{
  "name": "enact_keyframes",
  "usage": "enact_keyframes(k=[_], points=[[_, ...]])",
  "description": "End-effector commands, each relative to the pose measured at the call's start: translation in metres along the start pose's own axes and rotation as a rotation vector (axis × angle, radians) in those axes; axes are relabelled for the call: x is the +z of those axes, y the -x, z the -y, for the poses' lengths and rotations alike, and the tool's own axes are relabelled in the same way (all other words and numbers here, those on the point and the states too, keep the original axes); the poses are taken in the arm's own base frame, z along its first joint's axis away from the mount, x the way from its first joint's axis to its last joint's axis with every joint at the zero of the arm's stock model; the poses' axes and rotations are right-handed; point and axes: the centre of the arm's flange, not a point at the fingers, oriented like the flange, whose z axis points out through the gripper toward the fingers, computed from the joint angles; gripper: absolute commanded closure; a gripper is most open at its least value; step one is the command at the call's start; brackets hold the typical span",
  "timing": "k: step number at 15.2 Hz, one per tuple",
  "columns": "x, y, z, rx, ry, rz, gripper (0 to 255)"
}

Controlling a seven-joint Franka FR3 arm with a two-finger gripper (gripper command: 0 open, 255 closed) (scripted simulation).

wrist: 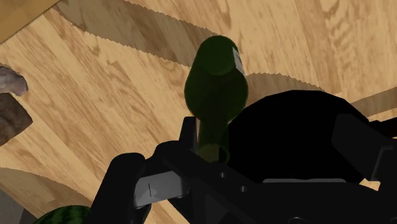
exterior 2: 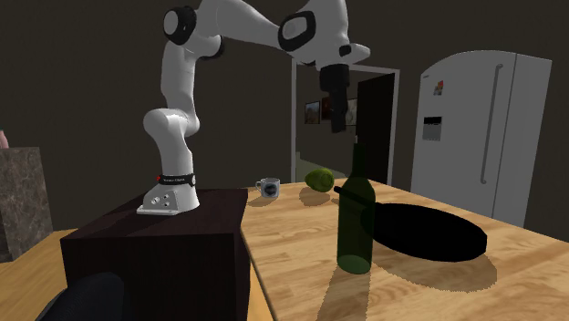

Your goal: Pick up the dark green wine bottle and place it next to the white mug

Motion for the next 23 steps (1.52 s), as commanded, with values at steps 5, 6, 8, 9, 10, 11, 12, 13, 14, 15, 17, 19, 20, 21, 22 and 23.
enact_keyframes(k=[5,6,8,9,10,11,12,13,14,15,17,19,20,21,22,23], points=[[0.029,-0.029,-0.032,0.013,-0.008,-0.009,0],[0.034,-0.029,-0.032,0.013,-0.008,-0.009,0],[0.045,-0.029,-0.032,0.013,-0.008,-0.009,0],[0.05,-0.029,-0.032,0.013,-0.008,-0.009,0],[0.059,-0.029,-0.032,0.013,-0.008,-0.009,0],[0.059,-0.029,-0.032,0.013,-0.008,-0.009,0],[0.059,-0.029,-0.032,0.013,-0.008,-0.009,0],[0.059,-0.029,-0.032,0.013,-0.008,-0.009,0],[0.059,-0.029,-0.032,0.013,-0.008,-0.009,0],[0.059,-0.029,-0.032,0.013,-0.008,-0.009,0],[0.059,-0.029,-0.032,0.013,-0.008,-0.009,0],[0.059,-0.029,-0.032,0.013,-0.008,-0.009,255],[0.059,-0.029,-0.032,0.013,-0.008,-0.009,255],[0.059,-0.029,-0.032,0.013,-0.008,-0.009,255],[0.059,-0.029,-0.032,0.013,-0.008,-0.009,255],[0.059,-0.029,-0.032,0.013,-0.008,-0.009,255]])
